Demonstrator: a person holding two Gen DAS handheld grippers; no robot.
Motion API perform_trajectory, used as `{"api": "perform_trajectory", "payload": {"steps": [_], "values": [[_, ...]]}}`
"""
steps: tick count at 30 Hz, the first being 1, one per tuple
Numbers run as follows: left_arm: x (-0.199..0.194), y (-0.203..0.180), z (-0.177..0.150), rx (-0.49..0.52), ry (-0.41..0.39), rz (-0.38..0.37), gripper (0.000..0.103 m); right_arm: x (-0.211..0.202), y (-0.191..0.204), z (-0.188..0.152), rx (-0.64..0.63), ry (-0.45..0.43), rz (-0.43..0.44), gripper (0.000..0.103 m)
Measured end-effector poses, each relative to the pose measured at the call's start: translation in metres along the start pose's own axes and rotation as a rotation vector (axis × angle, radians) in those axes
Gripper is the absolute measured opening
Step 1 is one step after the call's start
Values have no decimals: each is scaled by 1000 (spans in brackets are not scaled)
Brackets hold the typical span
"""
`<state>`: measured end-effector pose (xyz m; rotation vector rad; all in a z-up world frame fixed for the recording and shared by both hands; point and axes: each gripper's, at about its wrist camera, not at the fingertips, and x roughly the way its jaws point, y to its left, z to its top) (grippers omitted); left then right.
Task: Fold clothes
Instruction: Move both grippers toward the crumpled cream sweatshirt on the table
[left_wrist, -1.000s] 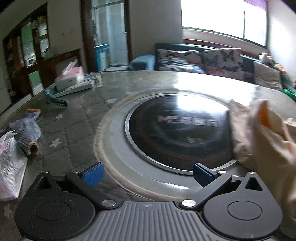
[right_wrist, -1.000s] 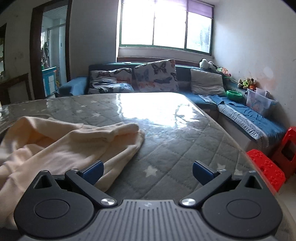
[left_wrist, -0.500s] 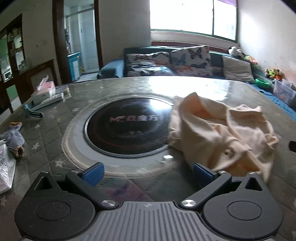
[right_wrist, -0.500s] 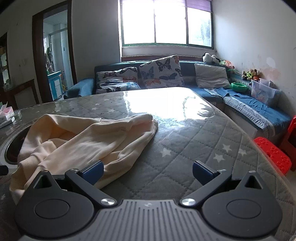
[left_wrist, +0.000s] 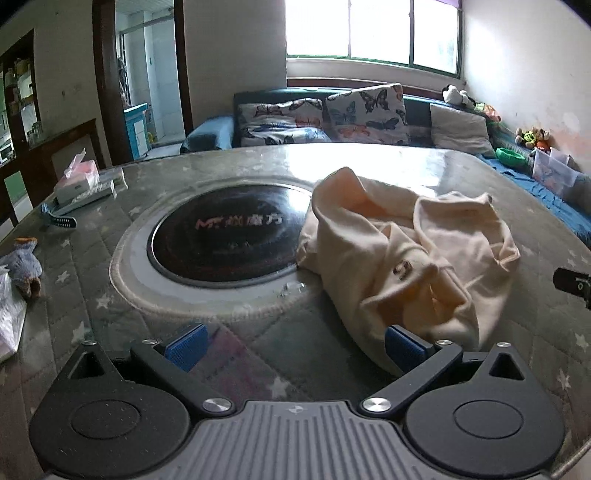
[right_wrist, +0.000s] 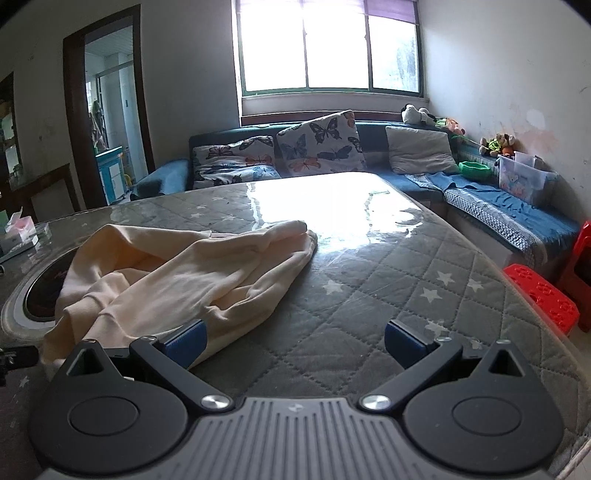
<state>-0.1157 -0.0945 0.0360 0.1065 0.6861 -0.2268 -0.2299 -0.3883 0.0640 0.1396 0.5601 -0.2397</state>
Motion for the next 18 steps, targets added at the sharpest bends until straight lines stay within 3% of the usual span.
{"api": "perform_trajectory", "payload": {"steps": [18], "values": [[-12,-13,-13,-4,-15,-35,103,-24,9,-11,-18,-19,31,103]]}}
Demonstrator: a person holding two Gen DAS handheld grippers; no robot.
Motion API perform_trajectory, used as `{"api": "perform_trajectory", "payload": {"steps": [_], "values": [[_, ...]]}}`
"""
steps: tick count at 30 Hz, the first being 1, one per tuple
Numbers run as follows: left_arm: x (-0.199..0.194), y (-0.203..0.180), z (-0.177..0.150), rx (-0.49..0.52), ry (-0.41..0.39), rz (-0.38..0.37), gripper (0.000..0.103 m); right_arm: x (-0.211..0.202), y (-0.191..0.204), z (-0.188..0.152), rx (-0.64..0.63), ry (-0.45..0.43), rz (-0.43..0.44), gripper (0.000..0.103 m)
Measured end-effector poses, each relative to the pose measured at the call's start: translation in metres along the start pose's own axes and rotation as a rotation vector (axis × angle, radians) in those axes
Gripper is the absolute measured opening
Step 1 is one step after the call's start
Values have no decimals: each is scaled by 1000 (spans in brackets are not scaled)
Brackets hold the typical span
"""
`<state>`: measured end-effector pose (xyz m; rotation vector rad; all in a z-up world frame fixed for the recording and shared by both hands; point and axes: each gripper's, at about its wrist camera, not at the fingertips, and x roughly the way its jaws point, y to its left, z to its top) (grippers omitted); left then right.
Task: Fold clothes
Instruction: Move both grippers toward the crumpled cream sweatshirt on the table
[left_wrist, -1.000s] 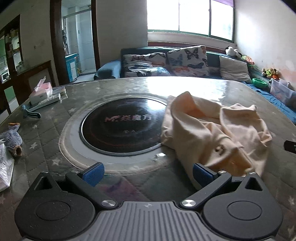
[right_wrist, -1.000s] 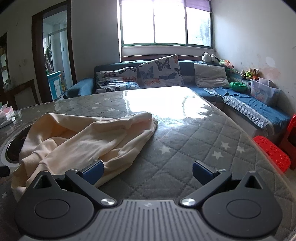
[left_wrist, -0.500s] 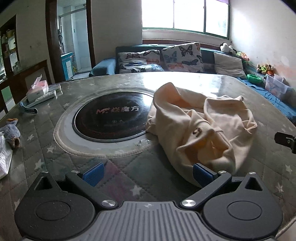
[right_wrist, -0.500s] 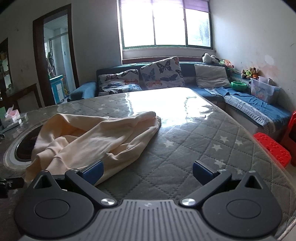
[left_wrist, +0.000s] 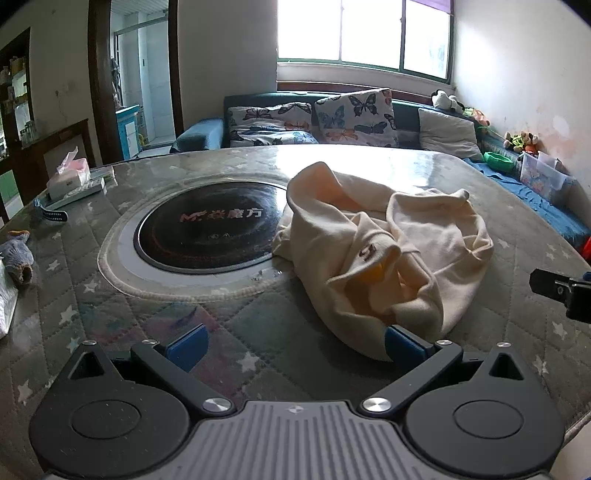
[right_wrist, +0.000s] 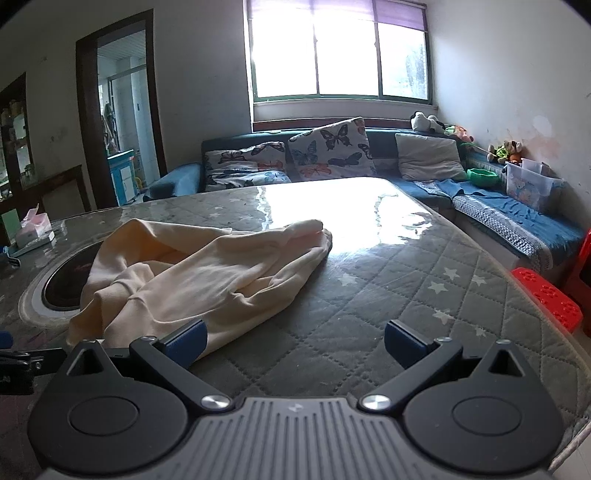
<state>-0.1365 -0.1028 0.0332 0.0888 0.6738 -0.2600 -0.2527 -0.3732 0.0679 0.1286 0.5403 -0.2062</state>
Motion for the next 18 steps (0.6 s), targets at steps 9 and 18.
{"api": "perform_trajectory", "payload": {"steps": [9,18], "values": [[-1,-1,4,-16,-13,-12,103,-3,5,5,-20,-19,16,103],[1,1,14,6,-47,-3,103,5,14,6,-51,-13,24,103]]}}
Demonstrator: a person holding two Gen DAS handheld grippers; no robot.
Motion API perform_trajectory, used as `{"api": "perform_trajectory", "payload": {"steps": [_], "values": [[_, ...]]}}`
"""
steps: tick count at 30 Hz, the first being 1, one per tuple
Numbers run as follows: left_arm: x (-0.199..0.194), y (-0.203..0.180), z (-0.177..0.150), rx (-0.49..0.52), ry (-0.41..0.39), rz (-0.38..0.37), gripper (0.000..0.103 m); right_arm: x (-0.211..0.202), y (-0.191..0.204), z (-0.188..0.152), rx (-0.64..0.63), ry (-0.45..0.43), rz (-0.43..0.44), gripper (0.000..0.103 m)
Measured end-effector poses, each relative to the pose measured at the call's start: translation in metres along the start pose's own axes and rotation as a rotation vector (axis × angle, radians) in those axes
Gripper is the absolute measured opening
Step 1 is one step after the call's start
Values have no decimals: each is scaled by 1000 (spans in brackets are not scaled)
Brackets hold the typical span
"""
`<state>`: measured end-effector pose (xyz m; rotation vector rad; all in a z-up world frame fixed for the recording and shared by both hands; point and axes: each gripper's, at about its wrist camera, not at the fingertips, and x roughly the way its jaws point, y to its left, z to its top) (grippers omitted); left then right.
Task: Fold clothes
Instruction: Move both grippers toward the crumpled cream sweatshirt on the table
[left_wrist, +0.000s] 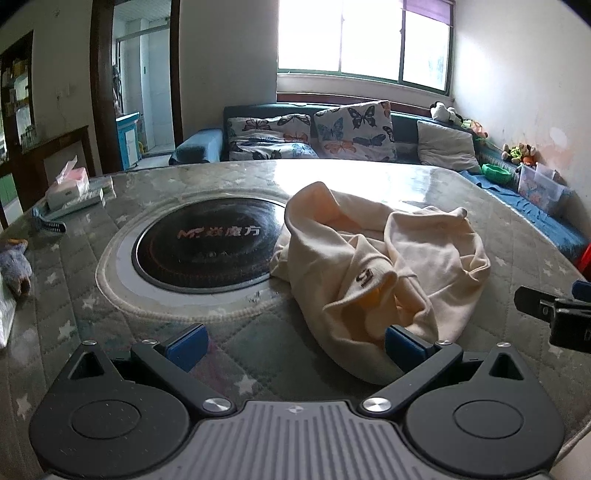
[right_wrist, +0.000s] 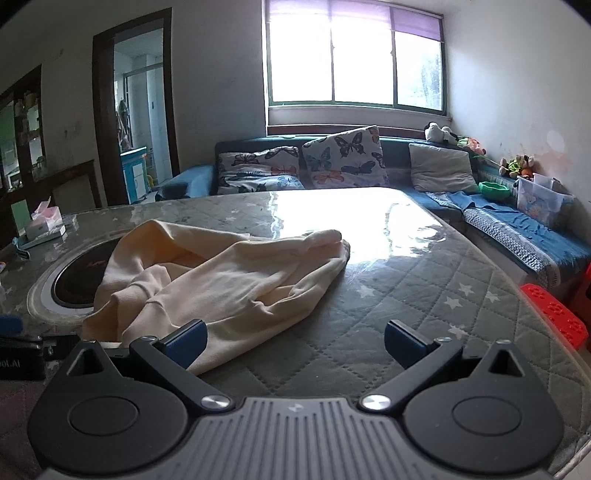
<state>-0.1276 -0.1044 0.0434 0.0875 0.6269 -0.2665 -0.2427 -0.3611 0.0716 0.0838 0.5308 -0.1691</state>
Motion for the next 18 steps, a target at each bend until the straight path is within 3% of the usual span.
{"api": "perform_trajectory", "payload": {"steps": [9,18], "values": [[16,-7,27,75,-31,5,103,15,1,12,-36,7,4,102],[50,-10,85,122,-87,-3,100,46,-10,48,-27,24,29,94]]}}
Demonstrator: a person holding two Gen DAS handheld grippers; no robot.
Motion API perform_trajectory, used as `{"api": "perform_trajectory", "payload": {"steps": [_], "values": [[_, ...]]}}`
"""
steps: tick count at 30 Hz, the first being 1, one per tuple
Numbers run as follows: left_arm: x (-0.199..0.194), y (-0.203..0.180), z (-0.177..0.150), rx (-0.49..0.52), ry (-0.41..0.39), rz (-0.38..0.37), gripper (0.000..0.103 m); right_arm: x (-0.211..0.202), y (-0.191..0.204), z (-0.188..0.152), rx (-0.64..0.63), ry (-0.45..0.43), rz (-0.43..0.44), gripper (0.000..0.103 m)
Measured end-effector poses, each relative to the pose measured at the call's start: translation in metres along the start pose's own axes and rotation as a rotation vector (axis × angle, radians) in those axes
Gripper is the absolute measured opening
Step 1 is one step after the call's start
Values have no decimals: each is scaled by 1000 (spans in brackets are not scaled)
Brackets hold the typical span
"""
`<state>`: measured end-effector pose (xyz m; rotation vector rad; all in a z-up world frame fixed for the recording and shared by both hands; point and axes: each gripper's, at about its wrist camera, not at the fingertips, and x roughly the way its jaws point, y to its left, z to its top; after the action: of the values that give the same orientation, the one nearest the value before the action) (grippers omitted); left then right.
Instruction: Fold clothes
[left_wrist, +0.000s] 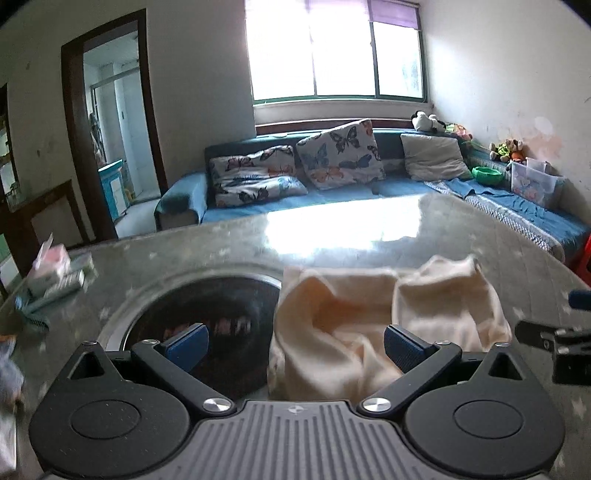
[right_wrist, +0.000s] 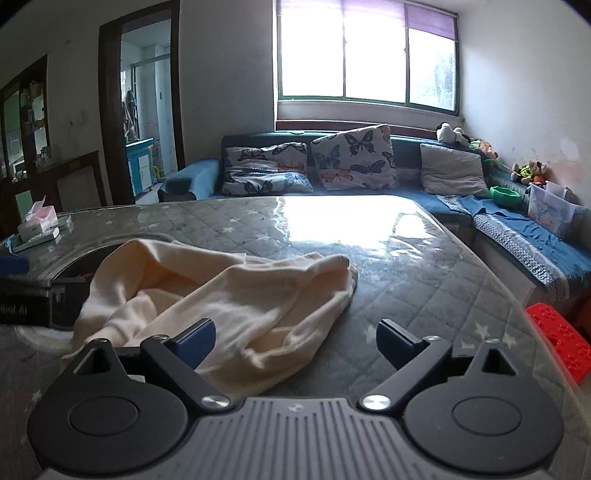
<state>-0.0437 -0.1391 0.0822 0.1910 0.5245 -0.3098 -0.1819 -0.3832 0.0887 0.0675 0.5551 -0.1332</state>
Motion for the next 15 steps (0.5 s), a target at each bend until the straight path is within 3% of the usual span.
{"api": "perform_trajectory", "payload": {"steps": [6,15], "values": [[42,3,23,43,29,-8,95,34,-15,28,45,39,36,84],[95,9,27,46,130,-49,87,108,-21,55,82,148,63,61]]}}
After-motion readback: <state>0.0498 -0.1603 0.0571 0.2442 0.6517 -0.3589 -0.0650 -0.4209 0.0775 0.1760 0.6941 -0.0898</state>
